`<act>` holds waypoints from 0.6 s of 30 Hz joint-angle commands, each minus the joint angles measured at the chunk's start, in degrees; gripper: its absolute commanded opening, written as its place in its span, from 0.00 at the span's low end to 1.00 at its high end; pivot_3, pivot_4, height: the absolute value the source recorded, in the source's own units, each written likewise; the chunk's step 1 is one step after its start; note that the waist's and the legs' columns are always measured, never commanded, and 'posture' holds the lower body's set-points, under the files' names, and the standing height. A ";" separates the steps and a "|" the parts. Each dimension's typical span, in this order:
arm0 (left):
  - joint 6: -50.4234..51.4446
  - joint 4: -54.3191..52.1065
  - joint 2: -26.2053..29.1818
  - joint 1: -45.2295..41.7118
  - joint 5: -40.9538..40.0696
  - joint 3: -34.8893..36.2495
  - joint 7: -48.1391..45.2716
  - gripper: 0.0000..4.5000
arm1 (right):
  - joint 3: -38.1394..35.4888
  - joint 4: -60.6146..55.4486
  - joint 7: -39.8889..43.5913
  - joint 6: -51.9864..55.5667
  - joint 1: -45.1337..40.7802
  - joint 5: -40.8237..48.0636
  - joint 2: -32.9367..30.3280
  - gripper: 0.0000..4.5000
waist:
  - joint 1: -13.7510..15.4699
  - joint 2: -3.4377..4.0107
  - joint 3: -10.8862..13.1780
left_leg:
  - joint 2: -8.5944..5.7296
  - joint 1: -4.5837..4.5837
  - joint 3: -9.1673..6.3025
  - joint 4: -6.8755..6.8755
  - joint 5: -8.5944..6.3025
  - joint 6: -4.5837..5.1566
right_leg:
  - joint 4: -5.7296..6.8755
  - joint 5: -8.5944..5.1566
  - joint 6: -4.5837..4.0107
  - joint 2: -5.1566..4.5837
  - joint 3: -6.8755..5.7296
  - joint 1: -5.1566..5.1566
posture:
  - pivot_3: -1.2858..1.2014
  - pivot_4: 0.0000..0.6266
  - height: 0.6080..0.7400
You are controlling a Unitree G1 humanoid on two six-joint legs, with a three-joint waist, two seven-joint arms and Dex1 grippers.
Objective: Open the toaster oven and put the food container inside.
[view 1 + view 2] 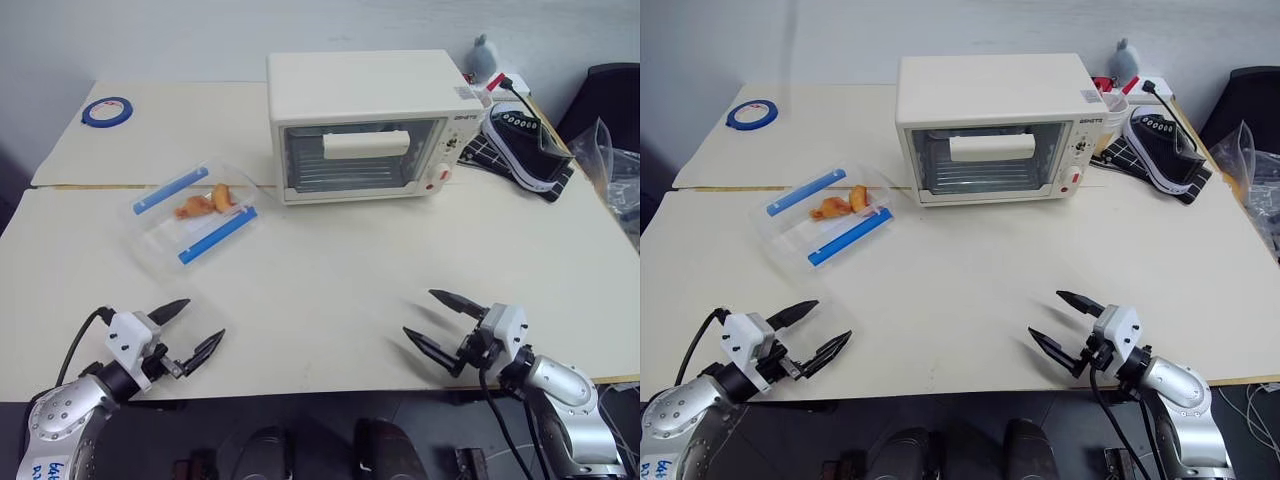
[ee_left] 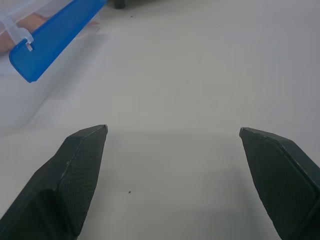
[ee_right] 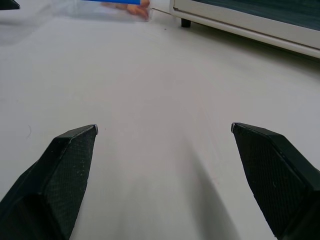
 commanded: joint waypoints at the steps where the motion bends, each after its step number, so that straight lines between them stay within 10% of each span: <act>1: 2.63 -1.36 2.14 0.55 -0.90 -0.09 -1.54 1.00 | -1.98 -0.47 0.73 -1.52 1.05 1.21 -0.65 1.00 | 0.00 0.00 0.00 | 0.01 0.00 0.00 0.00 0.00 -0.01 | 0.00 0.00 0.00 0.01 0.00 0.00 | 0.52 0.24 1.00; 18: 13.90 0.32 3.63 7.46 -22.42 23.41 -6.47 1.00 | 0.63 -10.49 -3.03 5.01 -12.88 9.16 3.77 1.00 | -0.18 -0.06 -0.03 | -0.03 -0.05 0.00 0.01 -0.01 0.01 | 0.11 0.01 0.02 -0.09 -0.08 0.01 | 0.52 0.24 1.00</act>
